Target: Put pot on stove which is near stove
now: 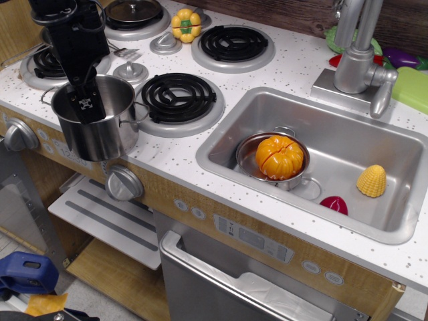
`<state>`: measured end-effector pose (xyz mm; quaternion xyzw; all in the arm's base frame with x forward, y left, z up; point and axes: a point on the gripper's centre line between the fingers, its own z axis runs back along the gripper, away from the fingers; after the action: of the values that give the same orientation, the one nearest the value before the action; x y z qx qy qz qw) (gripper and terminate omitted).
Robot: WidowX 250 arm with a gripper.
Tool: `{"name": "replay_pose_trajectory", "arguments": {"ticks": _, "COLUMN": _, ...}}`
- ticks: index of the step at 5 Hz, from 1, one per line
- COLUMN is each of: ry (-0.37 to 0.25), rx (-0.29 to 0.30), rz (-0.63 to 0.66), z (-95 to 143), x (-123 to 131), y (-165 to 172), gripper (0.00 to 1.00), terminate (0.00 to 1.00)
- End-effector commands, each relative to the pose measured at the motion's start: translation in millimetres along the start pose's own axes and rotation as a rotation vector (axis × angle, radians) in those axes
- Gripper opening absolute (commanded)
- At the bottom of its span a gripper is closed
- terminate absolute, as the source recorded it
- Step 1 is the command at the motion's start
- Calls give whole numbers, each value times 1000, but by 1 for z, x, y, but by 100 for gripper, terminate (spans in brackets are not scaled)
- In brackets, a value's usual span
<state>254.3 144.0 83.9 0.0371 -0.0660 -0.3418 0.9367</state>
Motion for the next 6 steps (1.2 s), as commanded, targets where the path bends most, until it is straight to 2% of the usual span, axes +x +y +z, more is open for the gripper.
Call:
{"name": "replay_pose_trajectory", "arguments": {"ticks": 1, "ry": 0, "rx": 0, "rz": 0, "z": 0, "x": 0, "y": 0, "gripper": 100, "terminate": 0}}
{"name": "replay_pose_trajectory", "arguments": {"ticks": 3, "ry": -30, "rx": -15, "rz": -5, "z": -15, "x": -2, "y": 0, "gripper": 100, "terminate": 0}}
{"name": "replay_pose_trajectory", "arguments": {"ticks": 4, "ry": -65, "rx": -33, "rz": 4, "z": -28, "x": -7, "y": 1, "gripper": 100, "terminate": 0}}
{"name": "replay_pose_trajectory", "arguments": {"ticks": 6, "ry": -83, "rx": -14, "rz": 15, "z": -48, "x": -12, "y": -4, "gripper": 100, "terminate": 0}}
